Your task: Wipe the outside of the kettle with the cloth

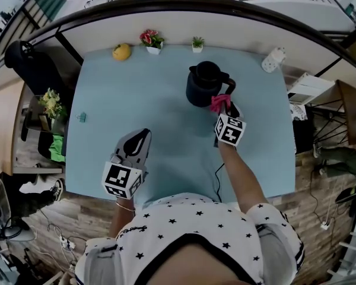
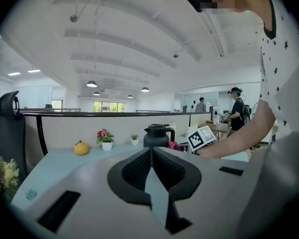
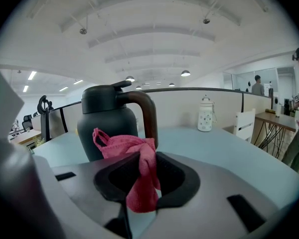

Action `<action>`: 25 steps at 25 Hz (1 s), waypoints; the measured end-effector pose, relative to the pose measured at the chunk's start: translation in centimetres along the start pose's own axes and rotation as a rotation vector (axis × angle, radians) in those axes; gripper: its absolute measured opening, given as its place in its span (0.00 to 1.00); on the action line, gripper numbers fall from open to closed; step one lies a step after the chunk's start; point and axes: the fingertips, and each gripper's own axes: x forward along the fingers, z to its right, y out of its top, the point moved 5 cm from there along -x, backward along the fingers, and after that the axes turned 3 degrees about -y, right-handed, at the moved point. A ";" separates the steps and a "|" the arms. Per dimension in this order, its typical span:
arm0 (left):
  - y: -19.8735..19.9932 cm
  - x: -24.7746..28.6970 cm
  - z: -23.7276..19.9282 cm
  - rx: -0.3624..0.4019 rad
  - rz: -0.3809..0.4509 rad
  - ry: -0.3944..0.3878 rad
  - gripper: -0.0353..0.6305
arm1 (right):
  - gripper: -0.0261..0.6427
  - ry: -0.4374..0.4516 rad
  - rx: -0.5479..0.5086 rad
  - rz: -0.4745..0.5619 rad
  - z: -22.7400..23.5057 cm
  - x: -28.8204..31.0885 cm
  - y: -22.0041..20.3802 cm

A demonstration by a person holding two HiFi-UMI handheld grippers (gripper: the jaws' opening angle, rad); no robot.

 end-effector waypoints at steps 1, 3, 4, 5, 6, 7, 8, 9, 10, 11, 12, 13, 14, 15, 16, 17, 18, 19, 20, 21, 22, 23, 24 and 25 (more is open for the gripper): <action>0.1 0.0 0.0 0.001 0.002 0.000 0.11 | 0.18 0.003 -0.002 0.002 0.0 -0.1 0.0; 0.1 -0.1 0.0 0.003 0.005 0.000 0.11 | 0.18 0.013 -0.001 0.009 0.0 -0.5 0.1; 0.2 -0.1 0.1 0.004 0.006 -0.001 0.11 | 0.18 0.019 0.002 0.014 0.1 -0.8 0.2; 0.2 -0.2 0.1 0.006 0.008 -0.001 0.11 | 0.18 0.027 0.005 0.020 0.1 -1.2 0.2; 0.3 -0.2 0.2 0.007 0.010 -0.002 0.11 | 0.18 0.034 0.008 0.028 0.1 -1.7 0.3; 0.3 -0.3 0.3 0.009 0.012 -0.003 0.11 | 0.18 0.042 0.010 0.037 0.1 -2.2 0.4; 0.4 -0.3 0.3 0.011 0.014 -0.004 0.11 | 0.18 0.051 0.012 0.047 0.1 -2.8 0.5; 0.4 -0.3 0.4 0.013 0.015 -0.006 0.11 | 0.18 0.061 0.014 0.059 0.0 -3.4 0.7; 0.5 -0.4 0.5 0.015 0.018 -0.008 0.11 | 0.18 0.073 0.016 0.072 -0.1 -4.0 0.9; 0.5 -0.4 0.6 0.018 0.020 -0.009 0.11 | 0.18 0.087 0.019 0.087 -0.3 -4.6 1.1; 0.5 -0.5 0.6 0.020 0.022 -0.010 0.11 | 0.18 0.102 0.020 0.103 -0.5 -5.3 1.4; 0.6 -0.6 0.7 0.022 0.024 -0.010 0.11 | 0.18 0.118 0.021 0.117 -0.8 -6.0 1.7; 0.6 -0.8 0.7 0.023 0.026 -0.010 0.11 | 0.18 0.134 0.025 0.131 -1.0 -6.6 2.0; 0.6 -0.9 0.8 0.025 0.027 -0.009 0.11 | 0.18 0.149 0.030 0.144 -1.3 -7.2 2.3; 0.6 -1.0 0.9 0.026 0.029 -0.008 0.11 | 0.18 0.166 0.036 0.158 -1.6 -7.8 2.6; 0.7 -1.1 0.9 0.028 0.032 -0.007 0.11 | 0.18 0.183 0.042 0.171 -1.9 -8.4 3.0; 0.7 -1.2 1.0 0.031 0.035 -0.006 0.11 | 0.18 0.202 0.045 0.183 -2.2 -8.9 3.4; 0.8 -1.4 1.0 0.033 0.037 -0.004 0.11 | 0.18 0.221 0.047 0.192 -2.6 -9.5 3.7; 0.8 -1.5 1.1 0.035 0.038 -0.002 0.11 | 0.18 0.242 0.049 0.199 -3.0 -10.1 3.8; 0.9 -1.7 1.1 0.036 0.039 0.000 0.11 | 0.18 0.263 0.054 0.203 -3.3 -10.6 3.9; 0.9 -1.8 1.2 0.037 0.041 0.002 0.11 | 0.18 0.284 0.061 0.206 -3.7 -11.1 4.0; 0.9 -1.9 1.1 0.038 0.044 0.005 0.11 | 0.18 0.305 0.067 0.209 -4.0 -11.6 4.1; 1.0 -2.0 1.1 0.040 0.047 0.007 0.11 | 0.18 0.325 0.069 0.213 -4.4 -12.0 4.2; 1.0 -2.1 1.1 0.042 0.050 0.009 0.11 | 0.19 0.341 0.069 0.216 -4.7 -12.3 4.3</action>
